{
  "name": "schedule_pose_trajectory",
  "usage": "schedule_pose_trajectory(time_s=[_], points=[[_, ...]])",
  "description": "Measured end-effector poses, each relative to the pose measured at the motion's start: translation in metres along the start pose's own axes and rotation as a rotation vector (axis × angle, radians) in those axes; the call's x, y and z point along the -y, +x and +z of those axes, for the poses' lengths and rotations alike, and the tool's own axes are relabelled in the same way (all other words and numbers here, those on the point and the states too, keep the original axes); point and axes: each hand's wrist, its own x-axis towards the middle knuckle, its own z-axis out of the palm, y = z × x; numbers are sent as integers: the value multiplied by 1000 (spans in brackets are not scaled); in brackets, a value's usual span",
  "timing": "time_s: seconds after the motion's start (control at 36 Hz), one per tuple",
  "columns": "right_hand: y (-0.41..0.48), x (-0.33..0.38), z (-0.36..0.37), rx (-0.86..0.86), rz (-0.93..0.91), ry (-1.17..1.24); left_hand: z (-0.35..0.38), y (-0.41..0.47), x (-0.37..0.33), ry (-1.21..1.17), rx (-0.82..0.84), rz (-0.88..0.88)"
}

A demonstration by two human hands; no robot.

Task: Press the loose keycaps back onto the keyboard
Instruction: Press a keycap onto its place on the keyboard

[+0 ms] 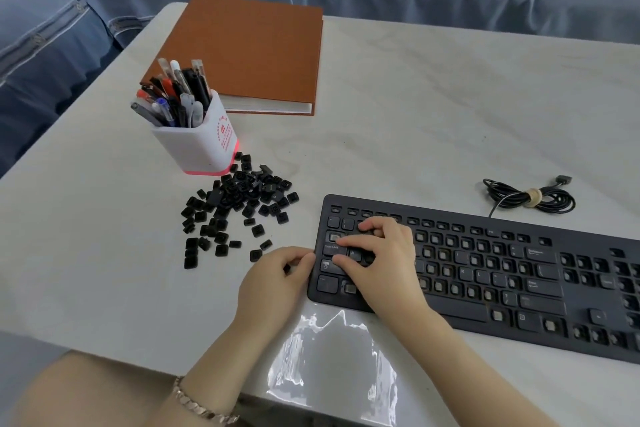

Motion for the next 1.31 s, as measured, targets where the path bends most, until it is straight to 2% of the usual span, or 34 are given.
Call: schedule_pose_trajectory(time_s=[0.31, 0.56, 0.75, 0.89, 1.08, 1.31], points=[[0, 2, -1, 29, -13, -33, 0, 1, 3, -12, -6, -2], [-3, 3, 7, -35, -75, -182, 0, 9, -6, -68, 16, -124], [2, 2, -8, 110, -55, -88, 1, 22, -16, -124, 25, -173], [7, 4, -8, 75, 20, -10, 4, 20, -14, -136, -8, -176], [14, 10, -5, 95, 119, -38, 7, 20, -14, -64, -53, -179], [12, 11, -8, 144, 88, -99, 6, 18, -14, -9, -29, -104]])
